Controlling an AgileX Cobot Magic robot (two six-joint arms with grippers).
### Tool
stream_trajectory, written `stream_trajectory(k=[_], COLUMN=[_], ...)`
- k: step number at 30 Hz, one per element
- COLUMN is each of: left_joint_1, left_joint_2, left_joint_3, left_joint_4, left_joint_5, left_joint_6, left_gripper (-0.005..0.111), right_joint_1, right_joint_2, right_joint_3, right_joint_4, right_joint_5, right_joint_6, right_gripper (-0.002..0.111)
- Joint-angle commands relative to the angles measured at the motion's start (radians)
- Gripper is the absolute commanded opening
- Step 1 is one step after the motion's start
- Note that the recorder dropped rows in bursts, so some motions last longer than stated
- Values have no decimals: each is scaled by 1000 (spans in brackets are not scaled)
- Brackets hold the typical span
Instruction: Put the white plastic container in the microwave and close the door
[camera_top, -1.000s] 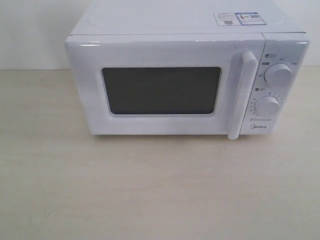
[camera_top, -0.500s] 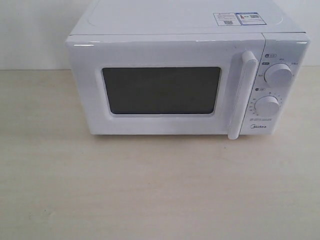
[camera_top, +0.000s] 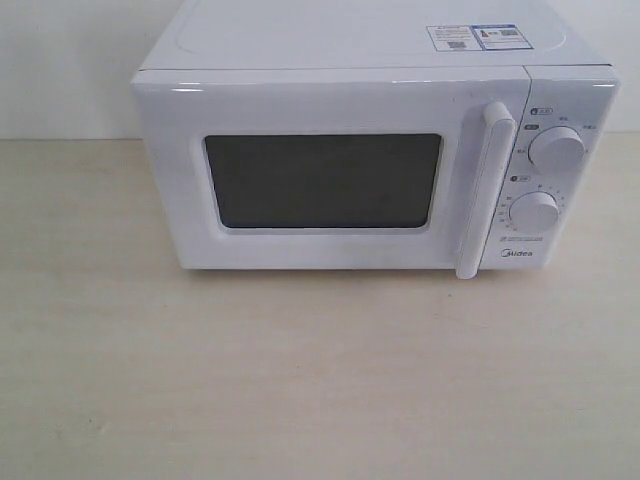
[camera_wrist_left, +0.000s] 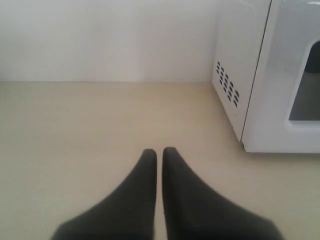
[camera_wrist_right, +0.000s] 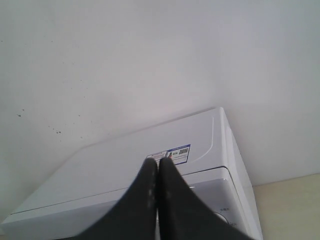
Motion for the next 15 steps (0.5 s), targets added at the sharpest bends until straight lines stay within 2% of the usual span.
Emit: stream_trajectory(k=[1,5,10,15], left_joint_1=[1,-9,-55,-56], left_joint_2=[-2,-2,-2,-2], left_joint_3=[4,4,4,4], left_joint_4=[7,-10,-8,-8], left_joint_5=[28,35,52,52], left_joint_6=[29,29,29,29], left_gripper=[4,4,4,4], right_joint_1=[0,0,0,0], right_joint_2=[-6,-6,-6,-6], right_joint_3=[1,1,1,1], right_joint_4=[-3,-3,-3,-3], right_joint_5=[-5,-5,-5,-5], right_joint_6=[-2,-2,-2,-2], right_gripper=[0,0,0,0])
